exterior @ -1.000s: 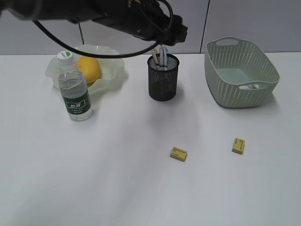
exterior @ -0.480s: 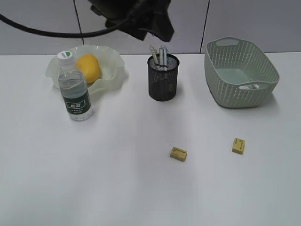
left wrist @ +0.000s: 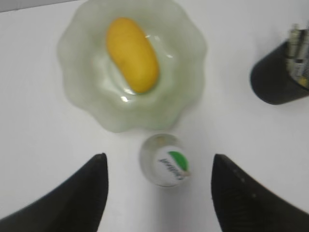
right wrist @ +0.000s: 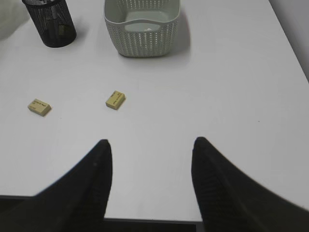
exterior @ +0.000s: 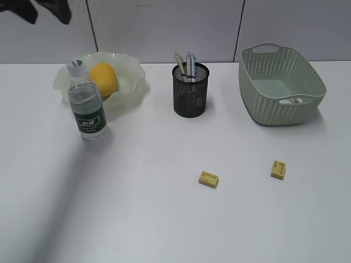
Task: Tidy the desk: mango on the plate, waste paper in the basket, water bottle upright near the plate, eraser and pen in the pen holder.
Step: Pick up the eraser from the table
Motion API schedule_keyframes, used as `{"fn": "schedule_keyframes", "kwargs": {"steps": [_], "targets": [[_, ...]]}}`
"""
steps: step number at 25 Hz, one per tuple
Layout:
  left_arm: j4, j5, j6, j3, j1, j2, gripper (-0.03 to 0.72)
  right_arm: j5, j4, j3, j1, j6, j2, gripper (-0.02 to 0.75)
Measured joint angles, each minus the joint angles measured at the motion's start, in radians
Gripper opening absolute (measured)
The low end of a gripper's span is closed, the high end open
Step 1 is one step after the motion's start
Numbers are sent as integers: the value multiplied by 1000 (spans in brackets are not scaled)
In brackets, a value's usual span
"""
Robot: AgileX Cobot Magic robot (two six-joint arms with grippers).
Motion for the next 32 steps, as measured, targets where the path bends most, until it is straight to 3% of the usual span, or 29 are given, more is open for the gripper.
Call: {"fn": "schedule_keyframes", "kwargs": {"steps": [7,13,25,32], "targets": [[8,50,-4,-2,176,42,508,0,0,0,0,0,0,425],[74,76,-4,68,198,2,508,0,0,0,0,-1,0,424],[-4,-125,-4,789,189,-690,508,0,0,0,0,-1,0,424],[-8,-223,28,1073,189,-1105,508,0,0,0,0,-1,0,424]]}}
